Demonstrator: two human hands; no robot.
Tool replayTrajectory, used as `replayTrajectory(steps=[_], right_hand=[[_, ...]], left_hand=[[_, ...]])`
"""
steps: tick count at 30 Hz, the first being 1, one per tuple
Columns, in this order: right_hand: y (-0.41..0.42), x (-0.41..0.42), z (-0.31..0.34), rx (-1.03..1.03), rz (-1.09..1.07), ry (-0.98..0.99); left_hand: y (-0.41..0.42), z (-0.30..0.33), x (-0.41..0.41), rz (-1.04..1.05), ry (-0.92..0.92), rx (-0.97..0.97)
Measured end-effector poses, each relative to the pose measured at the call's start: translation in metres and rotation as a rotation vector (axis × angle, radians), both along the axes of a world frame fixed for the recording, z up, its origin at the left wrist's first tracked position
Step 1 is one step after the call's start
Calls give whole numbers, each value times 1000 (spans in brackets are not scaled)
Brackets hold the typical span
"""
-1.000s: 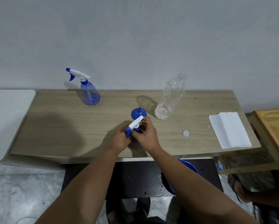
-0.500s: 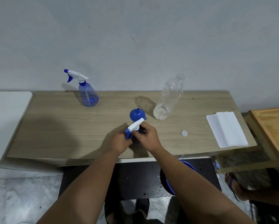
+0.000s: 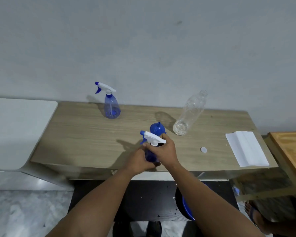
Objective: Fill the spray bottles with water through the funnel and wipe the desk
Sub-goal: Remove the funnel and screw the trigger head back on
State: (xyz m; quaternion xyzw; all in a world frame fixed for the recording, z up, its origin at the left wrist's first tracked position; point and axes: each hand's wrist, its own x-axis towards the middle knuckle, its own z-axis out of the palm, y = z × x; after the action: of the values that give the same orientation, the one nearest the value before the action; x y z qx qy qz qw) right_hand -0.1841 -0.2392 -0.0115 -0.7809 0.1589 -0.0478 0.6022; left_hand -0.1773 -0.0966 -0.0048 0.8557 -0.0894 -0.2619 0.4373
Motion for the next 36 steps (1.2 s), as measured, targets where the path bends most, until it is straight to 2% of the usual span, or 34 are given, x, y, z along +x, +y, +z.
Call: replayTrajectory(steps=[6, 11, 14, 18, 21, 26, 36], right_hand=[[47, 17, 37, -25, 275, -77], [101, 26, 49, 112, 399, -10], [125, 26, 37, 77, 385, 77], [145, 20, 6, -66, 373, 309], [154, 9, -6, -171, 427, 382], [160, 3, -14, -247, 448, 373], [162, 15, -10, -235, 421, 363]], left_hand=[[53, 30, -1, -71, -17, 4], [120, 28, -1, -126, -117, 273], [164, 7, -2, 5, -214, 420], [193, -14, -2, 205, -382, 562], [193, -14, -4, 290, -429, 589], [192, -21, -5, 340, -445, 593], [195, -22, -4, 369, -430, 610]])
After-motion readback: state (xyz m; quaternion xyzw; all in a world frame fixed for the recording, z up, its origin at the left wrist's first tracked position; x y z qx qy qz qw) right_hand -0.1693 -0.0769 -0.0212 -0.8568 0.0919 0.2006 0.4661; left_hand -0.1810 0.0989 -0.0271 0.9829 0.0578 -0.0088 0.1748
